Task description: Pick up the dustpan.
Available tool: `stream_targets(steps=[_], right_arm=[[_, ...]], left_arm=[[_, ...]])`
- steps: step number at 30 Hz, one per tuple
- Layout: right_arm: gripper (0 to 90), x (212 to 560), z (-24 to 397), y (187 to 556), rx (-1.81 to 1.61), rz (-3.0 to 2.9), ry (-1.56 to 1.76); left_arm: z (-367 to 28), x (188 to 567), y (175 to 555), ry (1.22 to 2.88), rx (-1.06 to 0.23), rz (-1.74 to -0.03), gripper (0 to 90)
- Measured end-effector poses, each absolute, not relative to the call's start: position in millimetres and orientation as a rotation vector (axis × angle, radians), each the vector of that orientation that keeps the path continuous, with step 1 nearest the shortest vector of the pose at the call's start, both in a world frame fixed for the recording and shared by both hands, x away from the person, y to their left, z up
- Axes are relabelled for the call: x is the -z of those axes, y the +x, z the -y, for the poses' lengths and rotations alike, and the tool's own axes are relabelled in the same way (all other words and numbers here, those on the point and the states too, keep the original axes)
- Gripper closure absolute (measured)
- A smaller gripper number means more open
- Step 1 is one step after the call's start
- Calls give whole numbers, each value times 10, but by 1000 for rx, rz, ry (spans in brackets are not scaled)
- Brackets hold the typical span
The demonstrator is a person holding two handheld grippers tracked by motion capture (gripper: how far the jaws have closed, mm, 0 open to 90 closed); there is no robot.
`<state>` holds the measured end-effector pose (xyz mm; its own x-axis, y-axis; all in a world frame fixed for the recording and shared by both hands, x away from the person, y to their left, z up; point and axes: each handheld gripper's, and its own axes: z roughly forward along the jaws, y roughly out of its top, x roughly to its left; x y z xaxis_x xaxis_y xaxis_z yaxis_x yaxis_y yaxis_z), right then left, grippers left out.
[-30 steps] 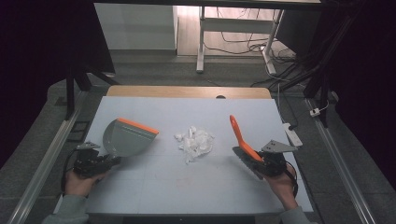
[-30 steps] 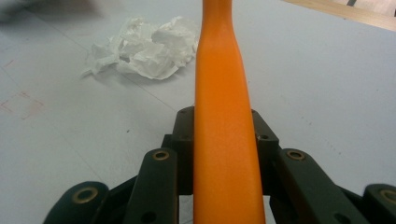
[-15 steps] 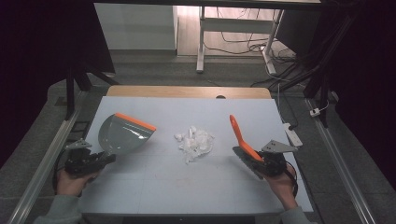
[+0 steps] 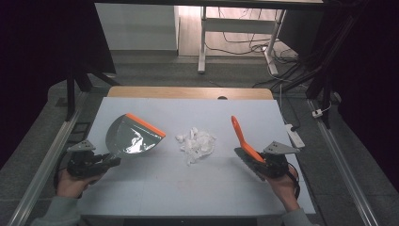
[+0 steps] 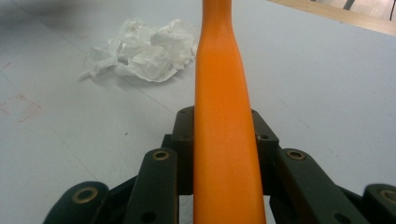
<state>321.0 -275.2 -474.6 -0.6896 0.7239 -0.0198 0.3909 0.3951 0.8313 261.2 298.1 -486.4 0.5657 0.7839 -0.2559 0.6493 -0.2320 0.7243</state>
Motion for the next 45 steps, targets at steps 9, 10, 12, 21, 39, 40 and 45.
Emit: stream_targets(steps=[9, 10, 12, 21, 39, 40, 45], right_arm=[[702, 4746, 2750, 3209, -1208, -2274, 963], [702, 4747, 2748, 3210, -1207, -2275, 962], [702, 4748, 2748, 3211, -1204, -2280, 962], [702, 4750, 2746, 3212, -1201, -2282, 960], [702, 4764, 2743, 3217, -1203, -2289, 966], [702, 4764, 2743, 3217, -1203, -2289, 966], [702, 4753, 2746, 3210, -1208, -2281, 966]], left_arm=[[-2855, 4854, 2606, 2010, -166, -1087, 613], [-2850, 4855, 2606, 2016, -160, -1078, 613], [-2835, 4858, 2604, 2026, -147, -1062, 613], [-2763, 4883, 2608, 2089, -98, -1011, 613], [-2604, 4906, 2586, 2198, -38, -889, 613], [-2604, 4907, 2586, 2207, -37, -879, 613], [-2628, 4893, 2573, 2206, -29, -872, 613]])
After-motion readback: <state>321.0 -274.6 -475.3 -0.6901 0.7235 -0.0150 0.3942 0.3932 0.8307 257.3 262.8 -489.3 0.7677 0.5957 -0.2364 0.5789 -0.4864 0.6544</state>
